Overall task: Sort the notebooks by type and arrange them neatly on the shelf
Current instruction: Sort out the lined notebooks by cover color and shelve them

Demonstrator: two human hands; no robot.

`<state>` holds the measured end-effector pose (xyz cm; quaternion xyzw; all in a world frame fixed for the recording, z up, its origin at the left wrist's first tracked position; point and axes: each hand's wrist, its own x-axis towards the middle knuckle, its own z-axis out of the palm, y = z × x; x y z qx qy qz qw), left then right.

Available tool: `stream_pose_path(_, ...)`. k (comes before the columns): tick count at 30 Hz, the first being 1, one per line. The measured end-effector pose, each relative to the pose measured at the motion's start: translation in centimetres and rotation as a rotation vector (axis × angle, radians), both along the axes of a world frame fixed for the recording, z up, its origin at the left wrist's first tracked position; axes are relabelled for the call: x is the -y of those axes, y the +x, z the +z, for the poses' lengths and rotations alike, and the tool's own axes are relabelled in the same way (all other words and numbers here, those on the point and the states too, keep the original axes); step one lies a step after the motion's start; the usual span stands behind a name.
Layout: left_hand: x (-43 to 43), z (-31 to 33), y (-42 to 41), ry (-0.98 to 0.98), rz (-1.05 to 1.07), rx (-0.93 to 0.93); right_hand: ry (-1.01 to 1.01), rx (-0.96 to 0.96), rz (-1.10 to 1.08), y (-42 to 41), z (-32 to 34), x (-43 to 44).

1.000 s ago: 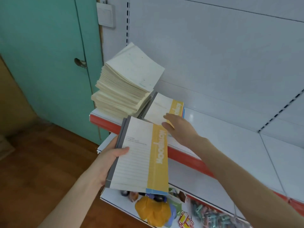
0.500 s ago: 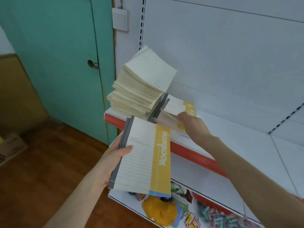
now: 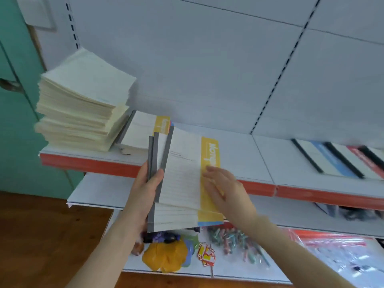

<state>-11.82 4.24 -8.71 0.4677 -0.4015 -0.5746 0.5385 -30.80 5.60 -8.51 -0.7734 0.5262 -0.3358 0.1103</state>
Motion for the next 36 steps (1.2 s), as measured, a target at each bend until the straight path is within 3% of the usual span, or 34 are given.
stream_pose_path(2,0.4,0.5,-3.5,-0.018,-0.034,-0.02,0.129,0.147,-0.281,-4.1,1.1,0.6)
stream_pose_path(4,0.9,0.9,-7.6,-0.039,-0.062,-0.029,0.279,0.295,-0.426,-8.2,2.0,0.8)
stream_pose_path(9,0.8,2.5,-20.2,-0.029,-0.168,-0.123,0.377,0.622,-0.489,-18.2,3.3,-0.4)
stream_pose_path(14,1.1,3.3,-31.4,-0.023,-0.298,-0.163,0.334,0.851,-0.599,-28.3,4.1,-2.9)
stream_pose_path(24,2.6,2.7,-49.8,-0.023,-0.561,-0.145,0.249,1.075,-0.862,-45.2,3.3,-7.0)
stream_pose_path(36,9.5,2.2,-66.1,-0.011,-0.711,-0.149,0.217,1.145,-0.978,-61.2,3.2,-2.4)
